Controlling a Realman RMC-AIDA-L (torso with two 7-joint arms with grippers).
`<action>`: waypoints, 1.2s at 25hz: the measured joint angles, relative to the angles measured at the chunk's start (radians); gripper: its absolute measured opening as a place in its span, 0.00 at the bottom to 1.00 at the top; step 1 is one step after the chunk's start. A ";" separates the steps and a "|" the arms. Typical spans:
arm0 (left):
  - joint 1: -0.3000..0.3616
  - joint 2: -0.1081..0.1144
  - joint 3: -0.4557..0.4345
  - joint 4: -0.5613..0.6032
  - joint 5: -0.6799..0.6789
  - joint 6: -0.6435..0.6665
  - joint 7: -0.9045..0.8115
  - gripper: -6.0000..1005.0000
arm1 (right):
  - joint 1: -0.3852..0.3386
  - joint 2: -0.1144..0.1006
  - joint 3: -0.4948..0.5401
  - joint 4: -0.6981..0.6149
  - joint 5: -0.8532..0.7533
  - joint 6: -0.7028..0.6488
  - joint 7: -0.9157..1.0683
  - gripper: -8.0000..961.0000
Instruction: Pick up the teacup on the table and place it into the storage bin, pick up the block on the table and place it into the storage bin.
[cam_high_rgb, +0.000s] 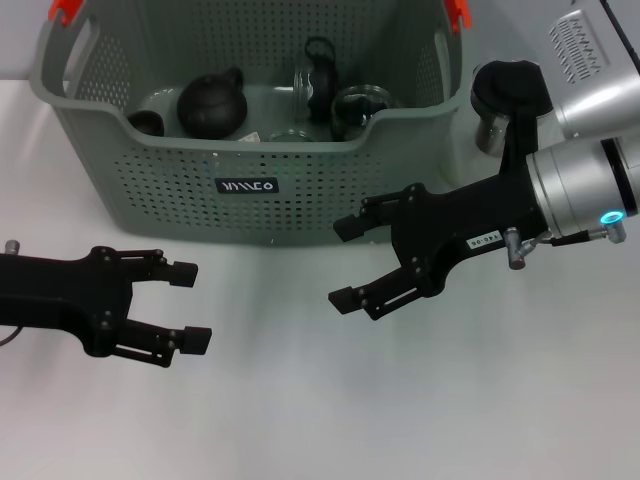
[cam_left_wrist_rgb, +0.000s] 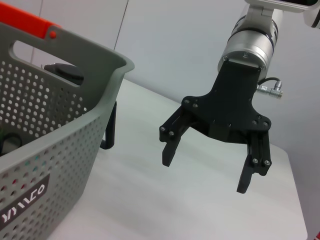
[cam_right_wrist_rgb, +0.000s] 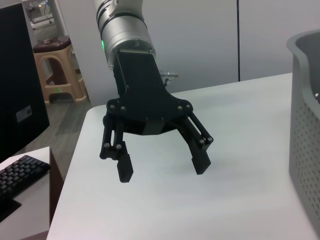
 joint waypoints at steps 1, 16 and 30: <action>0.000 0.000 0.000 0.000 0.000 0.000 0.000 0.95 | 0.001 0.000 0.000 0.000 -0.001 0.000 0.001 0.98; 0.000 0.000 0.001 0.003 0.011 -0.001 0.000 0.95 | 0.004 0.000 -0.038 0.001 -0.003 0.015 0.006 0.99; 0.000 0.000 0.003 0.002 0.011 0.002 -0.001 0.95 | 0.005 0.000 -0.038 0.001 -0.005 0.015 0.009 0.98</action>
